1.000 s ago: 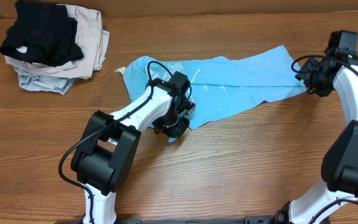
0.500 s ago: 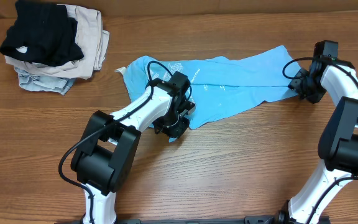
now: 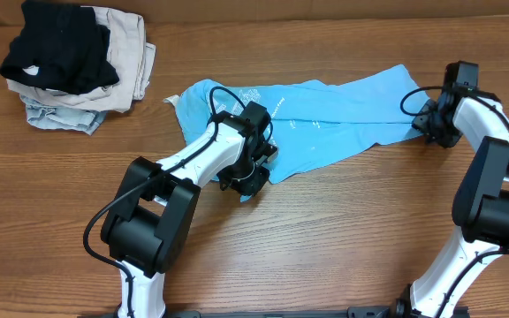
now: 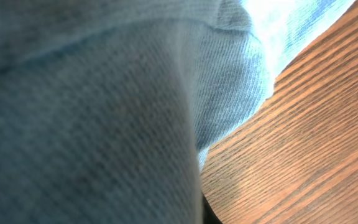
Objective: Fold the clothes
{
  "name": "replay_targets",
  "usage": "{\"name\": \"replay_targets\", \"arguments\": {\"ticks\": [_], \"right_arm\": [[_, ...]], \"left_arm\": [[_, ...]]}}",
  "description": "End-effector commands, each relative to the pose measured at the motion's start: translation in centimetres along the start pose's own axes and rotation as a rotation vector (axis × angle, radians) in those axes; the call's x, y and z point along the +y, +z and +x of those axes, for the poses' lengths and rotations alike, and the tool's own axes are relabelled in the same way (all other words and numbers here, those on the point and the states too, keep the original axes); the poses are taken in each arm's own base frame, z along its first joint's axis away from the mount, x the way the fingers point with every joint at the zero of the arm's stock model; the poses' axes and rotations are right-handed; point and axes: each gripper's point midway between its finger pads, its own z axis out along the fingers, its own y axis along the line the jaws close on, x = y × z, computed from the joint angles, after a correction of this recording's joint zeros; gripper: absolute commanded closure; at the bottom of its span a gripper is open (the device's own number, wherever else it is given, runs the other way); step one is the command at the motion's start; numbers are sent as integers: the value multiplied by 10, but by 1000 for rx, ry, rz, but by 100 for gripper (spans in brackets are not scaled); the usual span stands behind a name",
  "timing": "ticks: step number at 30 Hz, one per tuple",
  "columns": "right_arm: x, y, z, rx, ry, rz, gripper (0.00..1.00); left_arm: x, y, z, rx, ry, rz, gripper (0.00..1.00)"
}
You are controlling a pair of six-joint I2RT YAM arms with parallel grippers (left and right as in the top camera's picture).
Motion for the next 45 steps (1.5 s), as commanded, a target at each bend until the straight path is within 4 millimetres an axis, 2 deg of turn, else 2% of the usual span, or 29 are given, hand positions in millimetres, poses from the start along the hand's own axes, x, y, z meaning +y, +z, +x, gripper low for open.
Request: {"name": "replay_targets", "arguments": {"ticks": [1, 12, 18, 20, 24, 30, 32, 35, 38, 41, 45], "right_arm": [[-6, 9, 11, 14, -2, 23, 52], [2, 22, 5, -53, 8, -30, 53], [21, 26, 16, 2, 1, -132, 65], [26, 25, 20, 16, -4, -153, 72], [26, 25, 27, 48, 18, -149, 94], [20, 20, 38, 102, 23, -140, 96], [21, 9, 35, 115, 35, -176, 96], [28, -28, 16, 94, 61, -278, 96], [34, -86, -11, 18, 59, -397, 96], [28, -151, -35, -89, 50, -443, 96], [18, -239, -53, -237, 2, -475, 96]], "left_arm": [[5, 8, 5, 23, -9, -40, 96], [5, 8, 5, 26, -9, -40, 96], [5, 8, 5, 26, -9, -40, 96], [5, 8, 5, 26, -9, -40, 96], [6, 8, 4, 22, -11, -39, 96], [10, 2, -2, 4, -75, -54, 96], [16, -12, -8, -2, -105, -70, 96], [28, -58, -28, -48, -138, -95, 96], [42, -120, -51, -142, -169, -125, 96], [55, -193, -70, -290, -196, -154, 96], [66, -288, -81, -522, -217, -209, 96]]}}
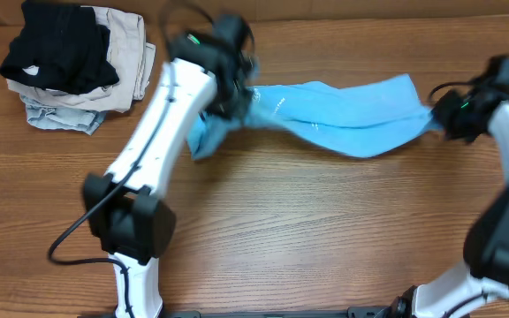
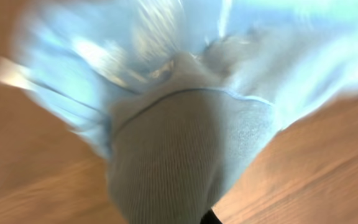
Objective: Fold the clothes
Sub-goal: 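Lift the T-shirt with both grippers and shake it out in the air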
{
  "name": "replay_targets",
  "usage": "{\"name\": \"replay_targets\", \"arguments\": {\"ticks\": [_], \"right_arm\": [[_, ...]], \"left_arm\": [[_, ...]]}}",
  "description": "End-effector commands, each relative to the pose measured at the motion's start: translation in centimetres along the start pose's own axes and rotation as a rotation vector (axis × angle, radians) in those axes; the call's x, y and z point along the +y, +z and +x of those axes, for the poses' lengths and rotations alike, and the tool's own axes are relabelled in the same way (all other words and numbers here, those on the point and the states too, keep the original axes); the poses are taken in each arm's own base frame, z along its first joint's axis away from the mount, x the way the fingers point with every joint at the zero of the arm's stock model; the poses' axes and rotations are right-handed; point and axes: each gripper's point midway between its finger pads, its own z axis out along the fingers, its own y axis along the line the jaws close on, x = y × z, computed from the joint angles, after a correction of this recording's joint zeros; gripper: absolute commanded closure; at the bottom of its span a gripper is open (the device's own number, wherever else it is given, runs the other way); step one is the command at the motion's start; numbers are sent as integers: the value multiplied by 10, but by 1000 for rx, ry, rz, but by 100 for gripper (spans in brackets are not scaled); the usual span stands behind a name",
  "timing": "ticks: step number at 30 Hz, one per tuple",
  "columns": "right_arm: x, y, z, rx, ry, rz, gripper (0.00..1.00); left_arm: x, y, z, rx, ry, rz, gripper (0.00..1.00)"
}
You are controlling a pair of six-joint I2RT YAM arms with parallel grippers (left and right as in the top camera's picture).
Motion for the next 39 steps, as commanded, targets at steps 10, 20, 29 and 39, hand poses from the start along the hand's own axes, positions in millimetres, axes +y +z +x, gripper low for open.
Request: {"name": "replay_targets", "arguments": {"ticks": [10, 20, 29, 39], "right_arm": [[66, -317, -51, -619, -157, -217, 96], [47, -435, -17, -854, -156, -225, 96], [40, -484, 29, -984, -180, -175, 96], [41, -485, 55, -983, -253, -112, 96]], "left_arm": [[57, -253, -53, -738, -150, -183, 96], [59, -359, -12, -1011, -189, -269, 96], [55, -451, 69, -1230, -237, -341, 96], [53, -491, 114, -1334, -239, -392, 96]]}}
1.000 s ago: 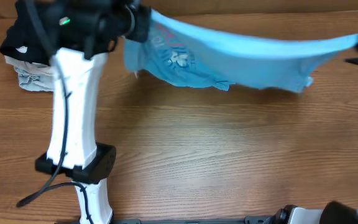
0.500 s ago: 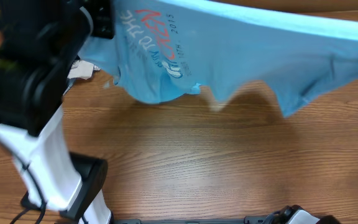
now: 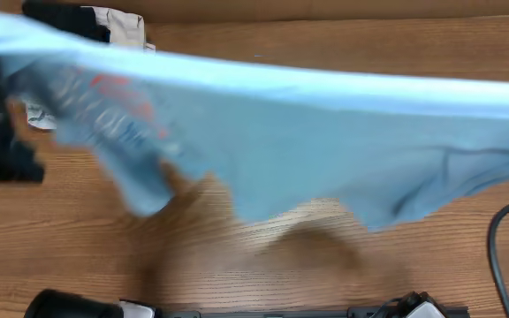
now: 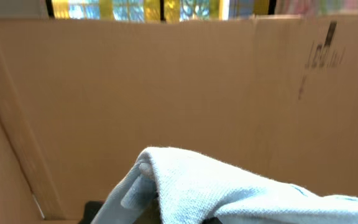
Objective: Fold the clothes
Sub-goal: 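Lift the T-shirt with both grippers and shake it out in the air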
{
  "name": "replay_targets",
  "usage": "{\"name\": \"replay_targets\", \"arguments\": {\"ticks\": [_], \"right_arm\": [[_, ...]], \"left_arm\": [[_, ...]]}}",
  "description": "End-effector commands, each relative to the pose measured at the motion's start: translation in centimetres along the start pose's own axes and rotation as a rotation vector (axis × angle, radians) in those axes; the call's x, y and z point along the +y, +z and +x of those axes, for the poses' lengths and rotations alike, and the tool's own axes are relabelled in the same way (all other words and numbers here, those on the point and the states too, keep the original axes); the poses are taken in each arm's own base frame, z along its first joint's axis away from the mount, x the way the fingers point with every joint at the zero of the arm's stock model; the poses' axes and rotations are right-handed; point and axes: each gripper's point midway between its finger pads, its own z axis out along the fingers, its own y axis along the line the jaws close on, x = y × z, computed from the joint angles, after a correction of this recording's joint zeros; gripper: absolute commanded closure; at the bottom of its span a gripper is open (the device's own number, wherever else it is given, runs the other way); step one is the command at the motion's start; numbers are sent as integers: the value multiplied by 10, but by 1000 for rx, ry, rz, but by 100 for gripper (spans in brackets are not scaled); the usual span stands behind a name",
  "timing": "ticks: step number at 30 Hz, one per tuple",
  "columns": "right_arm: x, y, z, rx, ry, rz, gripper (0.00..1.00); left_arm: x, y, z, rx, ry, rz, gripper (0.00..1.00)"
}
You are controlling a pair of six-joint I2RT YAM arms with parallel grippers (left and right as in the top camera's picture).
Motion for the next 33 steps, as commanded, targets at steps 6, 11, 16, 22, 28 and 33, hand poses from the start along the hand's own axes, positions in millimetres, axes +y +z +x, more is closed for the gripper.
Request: {"name": "replay_targets", "arguments": {"ticks": [6, 11, 16, 22, 28, 33], "right_arm": [[-29, 40, 9, 104, -24, 11, 96], [-36, 78, 19, 199, -5, -110, 96], [-53, 133, 38, 309, 26, -155, 96], [-51, 220, 58, 359, -12, -177, 96], [-32, 279, 24, 171, 1, -223, 96], [-24, 281, -11, 29, -17, -259, 96]], "left_arm": [[0, 73, 43, 170, 53, -83, 96], [-13, 141, 103, 360, 100, -87, 96], [-15, 202, 165, 519, 117, -79, 96], [-3, 266, 199, 523, 73, -57, 96], [-5, 297, 148, 276, 81, -44, 96], [-6, 293, 110, 147, 88, -41, 96]]}}
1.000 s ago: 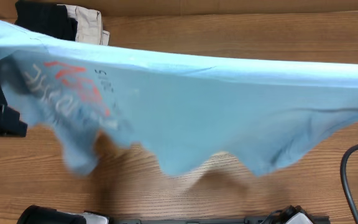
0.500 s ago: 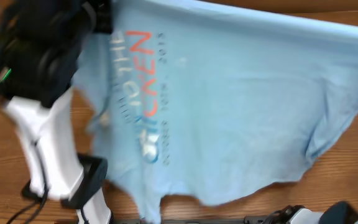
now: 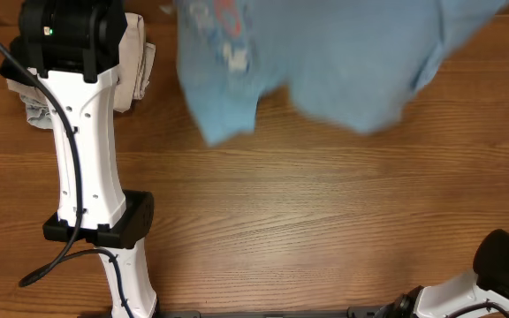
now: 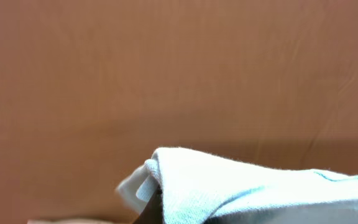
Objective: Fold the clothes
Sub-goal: 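Lift the T-shirt with both grippers and shake it out in the air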
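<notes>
A light blue shirt (image 3: 325, 62) with a red and white print hangs spread in the air over the far side of the table, blurred and near the overhead camera. My left arm (image 3: 69, 53) stands tall at the left, and its gripper does not show in the overhead view. In the left wrist view my left gripper (image 4: 166, 214) is shut on a bunched edge of the blue shirt (image 4: 241, 193), which covers the jaws. The right gripper is out of view.
A pile of folded clothes, beige (image 3: 138, 53) and denim (image 3: 29, 110), sits at the far left, partly behind the left arm. The right arm's base (image 3: 502, 265) is at the near right. A brown cardboard wall (image 4: 179, 74) fills the left wrist view. The wooden table (image 3: 307, 221) lies below.
The shirt spanned the whole overhead view; now it hangs farther back along the top edge. The left arm has come into view, standing upright at the left. The left gripper still holds cloth.
The shirt lay crumpled on the table, with the left gripper at its near edge and the right gripper at its right end. Then it was lifted and stretched between both grippers. Then it was spread high across the view, and now it hangs over the table's far side.
</notes>
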{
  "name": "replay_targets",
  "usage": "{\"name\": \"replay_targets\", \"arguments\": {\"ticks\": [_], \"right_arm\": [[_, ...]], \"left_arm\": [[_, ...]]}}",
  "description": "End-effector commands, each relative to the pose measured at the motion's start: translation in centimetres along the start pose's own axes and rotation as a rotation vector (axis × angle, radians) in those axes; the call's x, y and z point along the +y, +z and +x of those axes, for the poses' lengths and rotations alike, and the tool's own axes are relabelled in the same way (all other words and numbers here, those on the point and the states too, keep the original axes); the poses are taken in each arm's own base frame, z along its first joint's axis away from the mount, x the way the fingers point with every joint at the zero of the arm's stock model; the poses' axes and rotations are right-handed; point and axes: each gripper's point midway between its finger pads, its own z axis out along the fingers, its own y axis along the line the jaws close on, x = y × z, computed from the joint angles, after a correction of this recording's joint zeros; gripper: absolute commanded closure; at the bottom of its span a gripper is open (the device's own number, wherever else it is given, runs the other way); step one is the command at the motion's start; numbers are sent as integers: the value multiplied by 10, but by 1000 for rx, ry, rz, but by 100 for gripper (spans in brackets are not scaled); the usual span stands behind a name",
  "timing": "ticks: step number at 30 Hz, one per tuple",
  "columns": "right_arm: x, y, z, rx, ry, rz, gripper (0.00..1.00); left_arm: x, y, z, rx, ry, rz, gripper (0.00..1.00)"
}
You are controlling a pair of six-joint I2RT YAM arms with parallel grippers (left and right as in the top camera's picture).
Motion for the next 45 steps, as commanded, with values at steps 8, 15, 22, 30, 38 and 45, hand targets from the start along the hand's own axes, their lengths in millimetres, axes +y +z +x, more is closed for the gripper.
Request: {"name": "replay_targets", "arguments": {"ticks": [8, 15, 22, 30, 38, 45], "right_arm": [[-50, 19, 35, 94, 68, 136, 96], [-112, 66, 149, 399, 184, 190, 96], [-122, 73, 171, 453, 196, 192, 96], [-91, 43, 118, 347, 139, 159, 96], [-22, -64, 12, 81, -20, 184, 96], [27, -173, -46, -151, -151, 290, 96]], "left_arm": [[23, -2, 19, 82, 76, -62, 96], [18, 40, 130, 420, 106, -27, 96], [17, 44, 177, 571, 104, -21, 96], [19, 16, 107, 381, 80, -34, 96], [25, -93, -16, 46, 62, -64, 96], [39, -205, -79, -177, 54, -132, 96]]}}
